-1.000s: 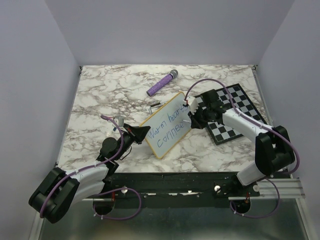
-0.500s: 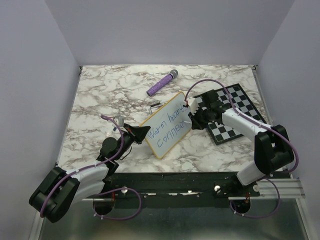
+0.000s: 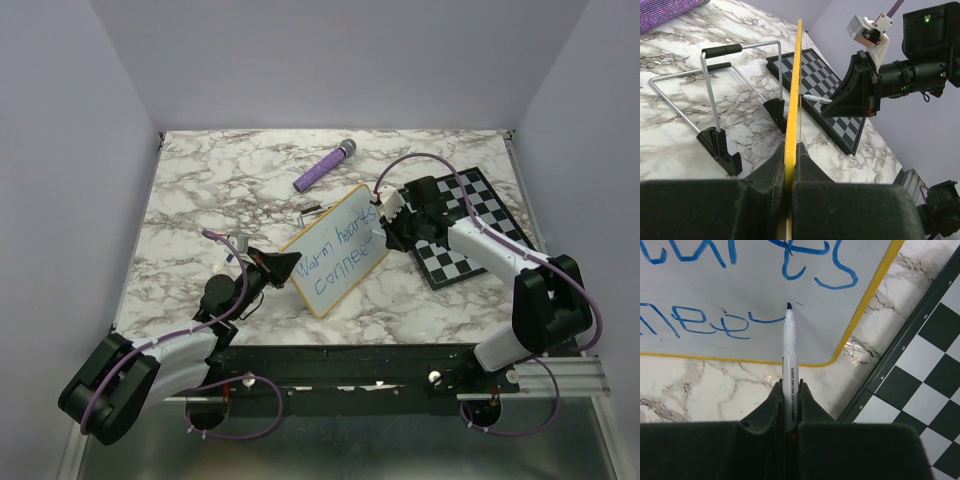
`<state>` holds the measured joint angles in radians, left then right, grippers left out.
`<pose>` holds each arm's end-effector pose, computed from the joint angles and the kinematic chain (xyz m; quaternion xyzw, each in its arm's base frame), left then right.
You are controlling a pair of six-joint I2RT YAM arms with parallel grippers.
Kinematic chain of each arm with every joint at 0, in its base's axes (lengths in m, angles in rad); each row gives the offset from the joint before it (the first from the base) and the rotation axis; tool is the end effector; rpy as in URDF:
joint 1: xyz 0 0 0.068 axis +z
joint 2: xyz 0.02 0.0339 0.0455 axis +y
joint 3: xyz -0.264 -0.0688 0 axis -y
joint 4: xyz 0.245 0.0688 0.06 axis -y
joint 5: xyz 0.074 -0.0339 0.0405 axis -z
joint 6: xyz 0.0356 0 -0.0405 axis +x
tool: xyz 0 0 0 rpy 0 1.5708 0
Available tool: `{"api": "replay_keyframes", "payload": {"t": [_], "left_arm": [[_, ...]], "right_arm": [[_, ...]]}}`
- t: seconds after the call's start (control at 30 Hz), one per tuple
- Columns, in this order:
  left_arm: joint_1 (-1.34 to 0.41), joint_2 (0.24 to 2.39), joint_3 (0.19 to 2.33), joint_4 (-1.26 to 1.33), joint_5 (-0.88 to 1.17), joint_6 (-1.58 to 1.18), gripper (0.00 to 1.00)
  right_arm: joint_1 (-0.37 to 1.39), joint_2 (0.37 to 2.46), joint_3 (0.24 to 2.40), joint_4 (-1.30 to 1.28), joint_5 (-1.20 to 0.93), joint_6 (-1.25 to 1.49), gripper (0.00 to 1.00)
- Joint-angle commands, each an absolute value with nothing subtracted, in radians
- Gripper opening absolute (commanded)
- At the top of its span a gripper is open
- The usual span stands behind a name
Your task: Write a sentence on the whiteboard
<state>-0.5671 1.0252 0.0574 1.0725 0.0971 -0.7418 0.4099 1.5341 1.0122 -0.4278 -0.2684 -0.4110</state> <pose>0.1501 -0.0997 0.1828 -0.0224 0.6689 -0.4776 0.5691 0.2857 0.1344 0.2191 -0.4140 0.8489 0.1272 0.3029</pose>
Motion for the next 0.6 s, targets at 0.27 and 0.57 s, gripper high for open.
{"api": "replay_keyframes", "payload": {"t": [0.27,0.57], "left_arm": [[-0.574,1.028,0.041,1.095,0.144,-0.73,0.0],[-0.574,1.026,0.035,1.1,0.144,-0.73,0.0]], "right_arm": [[0.402,1.531,1.011,-0.451,-0.364,-0.451,0.0],[0.402,1.588,1.034,-0.492,-0.331,-0.449,0.0]]}}
